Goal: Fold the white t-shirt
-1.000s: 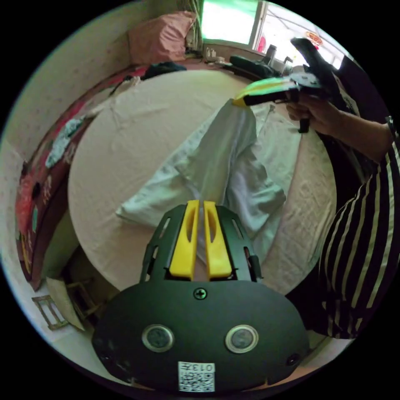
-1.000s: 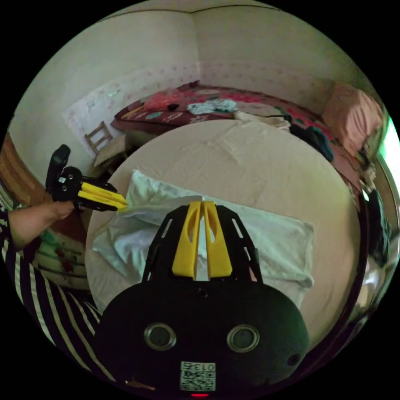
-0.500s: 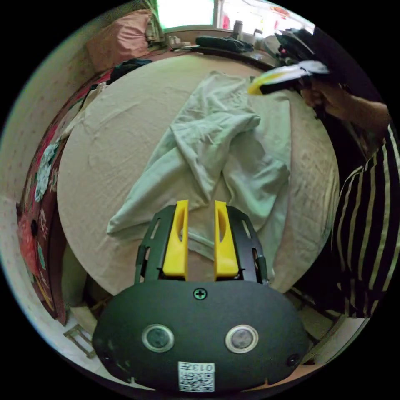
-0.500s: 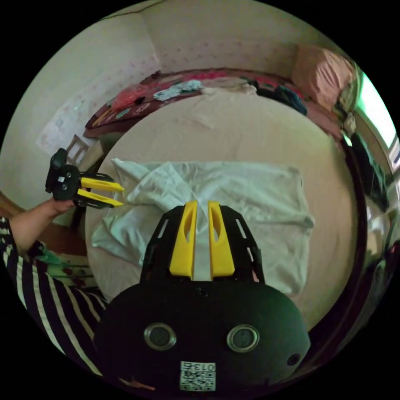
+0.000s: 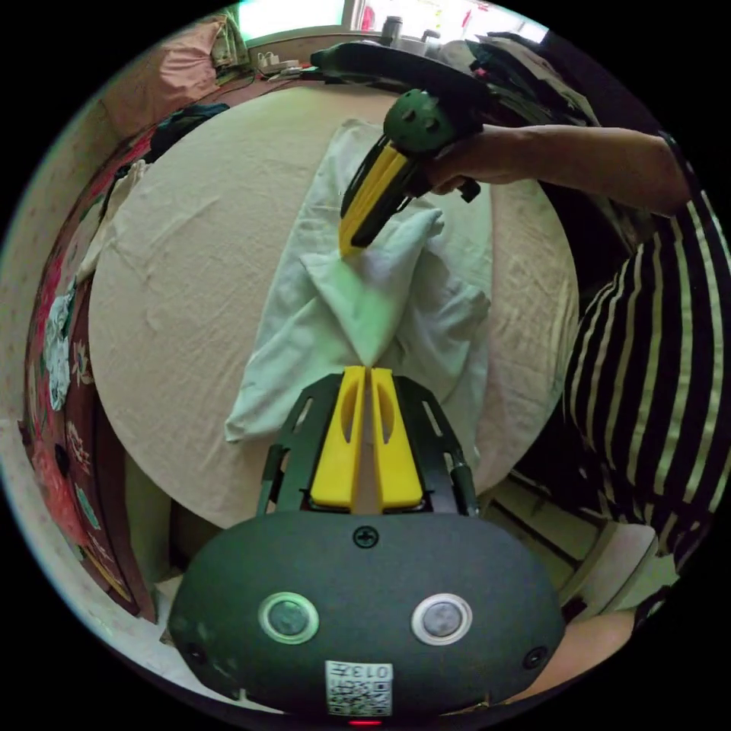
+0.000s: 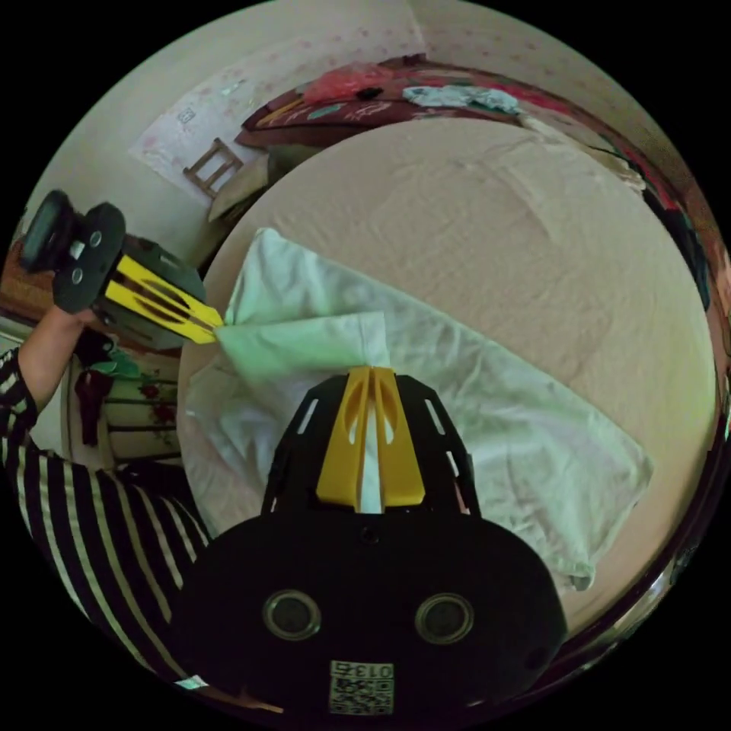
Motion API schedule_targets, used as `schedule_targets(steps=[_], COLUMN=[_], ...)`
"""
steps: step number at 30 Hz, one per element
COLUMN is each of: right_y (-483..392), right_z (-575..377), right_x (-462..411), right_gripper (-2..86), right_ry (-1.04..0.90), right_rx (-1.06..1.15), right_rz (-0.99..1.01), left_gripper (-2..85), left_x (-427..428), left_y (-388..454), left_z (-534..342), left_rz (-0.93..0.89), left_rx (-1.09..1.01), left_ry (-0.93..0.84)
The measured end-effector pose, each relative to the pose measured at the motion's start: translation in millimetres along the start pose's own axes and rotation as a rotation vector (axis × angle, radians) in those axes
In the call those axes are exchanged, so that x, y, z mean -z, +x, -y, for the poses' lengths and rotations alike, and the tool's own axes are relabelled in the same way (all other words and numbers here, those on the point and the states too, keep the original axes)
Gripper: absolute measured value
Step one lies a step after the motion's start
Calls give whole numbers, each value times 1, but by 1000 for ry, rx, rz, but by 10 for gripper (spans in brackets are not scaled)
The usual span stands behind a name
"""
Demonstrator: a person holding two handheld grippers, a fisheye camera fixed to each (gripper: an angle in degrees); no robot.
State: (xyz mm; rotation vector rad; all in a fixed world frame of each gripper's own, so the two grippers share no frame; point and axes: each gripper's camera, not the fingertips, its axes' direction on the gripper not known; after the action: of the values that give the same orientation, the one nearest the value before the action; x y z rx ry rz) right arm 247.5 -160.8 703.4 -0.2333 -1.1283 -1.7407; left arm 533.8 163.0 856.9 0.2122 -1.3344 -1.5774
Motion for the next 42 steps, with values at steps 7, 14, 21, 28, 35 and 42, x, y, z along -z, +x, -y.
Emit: schedule_targets(steps=[7,14,21,28,35,42], right_y=[-45,-25,-25,-22,26,22], right_z=[-20,-12,7,-3,-58,-104], right_x=[32,10,-8,25,50,23], right_gripper=[12,72,20,20,64,90], right_ry=[192,156,68,268,299,163], right_rx=[69,-71,-8,-91,-362,-421], right_rz=[-103,-91,-100,-199,-158,166], left_gripper=[3,4,-1,1,40,77], left_x=[9,-24,-42,-39,-9,-33], left_y=[-5,-33,-40,-52,-63,-39], left_z=[0,17,12,13,-19,-4], left_rz=[-65,-24,-87,-57,0,-36], left_rx=[-93,-16,23,93,286,216], left_ry=[-69,-112,-162,-139,-31,2])
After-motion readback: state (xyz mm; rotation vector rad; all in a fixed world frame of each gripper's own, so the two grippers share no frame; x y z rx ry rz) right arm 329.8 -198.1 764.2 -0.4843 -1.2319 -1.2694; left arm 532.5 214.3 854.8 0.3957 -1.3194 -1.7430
